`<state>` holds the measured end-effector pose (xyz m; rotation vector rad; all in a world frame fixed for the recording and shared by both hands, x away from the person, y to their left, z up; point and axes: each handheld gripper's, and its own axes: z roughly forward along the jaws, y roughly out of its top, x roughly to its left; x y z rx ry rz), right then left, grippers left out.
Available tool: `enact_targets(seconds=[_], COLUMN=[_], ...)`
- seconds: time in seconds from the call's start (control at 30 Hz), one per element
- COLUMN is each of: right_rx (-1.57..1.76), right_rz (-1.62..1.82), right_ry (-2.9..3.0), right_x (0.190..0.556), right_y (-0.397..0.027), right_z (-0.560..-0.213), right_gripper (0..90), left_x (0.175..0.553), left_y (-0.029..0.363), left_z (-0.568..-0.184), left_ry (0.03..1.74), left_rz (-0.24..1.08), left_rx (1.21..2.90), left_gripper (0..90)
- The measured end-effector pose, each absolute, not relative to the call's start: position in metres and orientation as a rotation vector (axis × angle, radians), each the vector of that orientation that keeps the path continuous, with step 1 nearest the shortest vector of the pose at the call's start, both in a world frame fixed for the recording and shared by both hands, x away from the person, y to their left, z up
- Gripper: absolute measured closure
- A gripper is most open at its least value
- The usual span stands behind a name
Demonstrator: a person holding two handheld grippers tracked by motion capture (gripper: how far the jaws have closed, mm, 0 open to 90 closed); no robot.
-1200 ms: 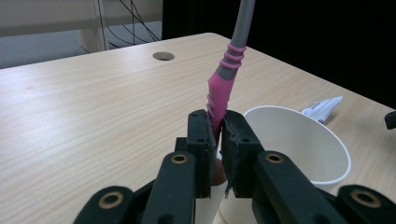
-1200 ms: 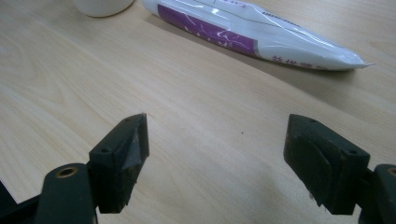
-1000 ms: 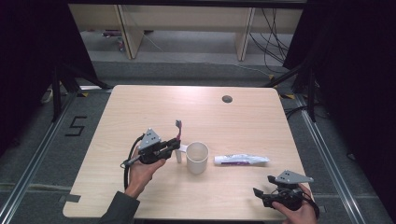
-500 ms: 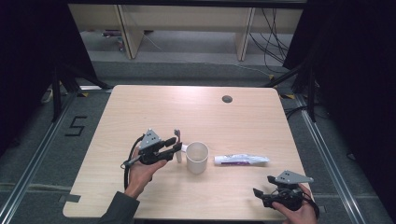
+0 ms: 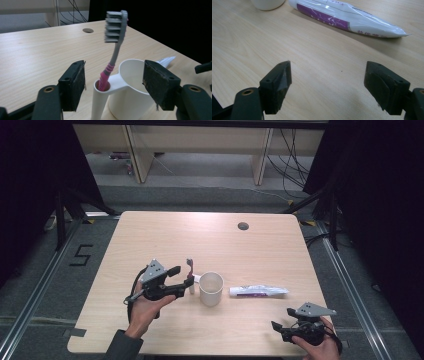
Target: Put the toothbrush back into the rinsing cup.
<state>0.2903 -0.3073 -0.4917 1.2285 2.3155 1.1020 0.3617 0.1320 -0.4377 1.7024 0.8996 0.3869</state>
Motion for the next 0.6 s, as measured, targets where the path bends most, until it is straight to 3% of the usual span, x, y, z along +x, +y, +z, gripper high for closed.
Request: enact_targets(seconds=[0.6], right_rx=[1.256], right_rz=[1.136], right_ry=[2.311], right_x=[0.293], right_y=[-0.311], right_z=[-0.494], right_gripper=[22.9], left_x=[0.338], left_y=[0.146], left_z=[-0.467], left_ry=[0.967], left_rz=[0.328], left_rx=[1.78], left_gripper=[23.4])
